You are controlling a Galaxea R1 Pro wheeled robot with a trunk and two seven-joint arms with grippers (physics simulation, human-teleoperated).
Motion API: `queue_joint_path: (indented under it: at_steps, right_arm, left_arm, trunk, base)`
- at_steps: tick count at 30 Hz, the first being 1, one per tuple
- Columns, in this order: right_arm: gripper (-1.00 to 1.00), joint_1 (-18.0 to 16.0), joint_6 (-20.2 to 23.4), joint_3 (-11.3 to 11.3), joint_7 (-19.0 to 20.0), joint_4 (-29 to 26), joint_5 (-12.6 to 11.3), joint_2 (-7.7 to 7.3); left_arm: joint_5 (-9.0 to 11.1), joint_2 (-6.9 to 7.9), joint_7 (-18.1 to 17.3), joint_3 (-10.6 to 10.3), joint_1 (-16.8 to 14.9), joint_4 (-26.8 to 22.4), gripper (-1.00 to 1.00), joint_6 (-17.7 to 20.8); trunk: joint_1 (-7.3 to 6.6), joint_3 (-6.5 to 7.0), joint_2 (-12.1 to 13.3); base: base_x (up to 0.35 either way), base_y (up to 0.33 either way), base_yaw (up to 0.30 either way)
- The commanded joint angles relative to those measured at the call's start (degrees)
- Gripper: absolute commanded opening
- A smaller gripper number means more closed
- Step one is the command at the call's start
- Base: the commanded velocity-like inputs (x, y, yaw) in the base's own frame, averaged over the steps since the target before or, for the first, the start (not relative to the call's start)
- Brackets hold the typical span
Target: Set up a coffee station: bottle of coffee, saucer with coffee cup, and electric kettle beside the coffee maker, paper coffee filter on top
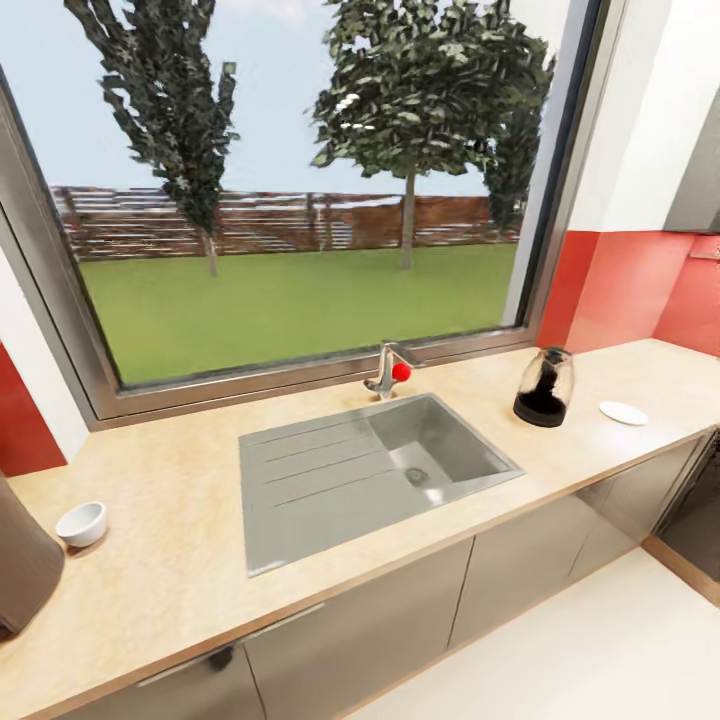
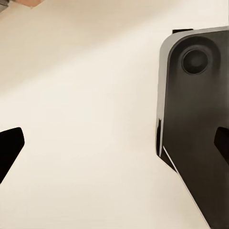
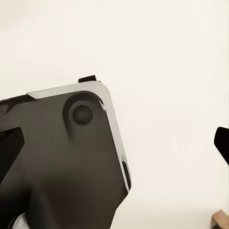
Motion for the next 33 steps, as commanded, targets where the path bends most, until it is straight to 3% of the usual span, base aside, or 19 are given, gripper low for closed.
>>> queue_joint_path:
  at_steps: [1,24,33]
  right_arm:
    - [1.0,0.02,-0.09,-0.02,-0.01,-0.09,-0.39,0.01]
    - [1.0,0.02,-0.25,-0.02,-0.01,-0.4,-0.48,0.03]
    - [1.0,0.02,-0.26,-0.02,0.2,-0.61,-0.51,0.01]
  left_arm:
    - [-0.1,0.0,0.26,-0.18,0.03,-0.1,1.0,-0.02]
    - [-0.08,0.01,0.64,-0.13,-0.06,-0.11,1.0,0.15]
    - [-0.08,-0.09,0.42,-0.01,-0.06,-0.17,1.0,0.08]
  trunk:
    - [0.03,-0.09,-0.09]
    - [0.03,-0.09,-0.09]
    - [0.03,-0.09,-0.09]
  base:
    - [0.0,-0.313,0.0]
    - [0.117,-0.31,-0.001]
    - [0.146,-0.308,-0.217]
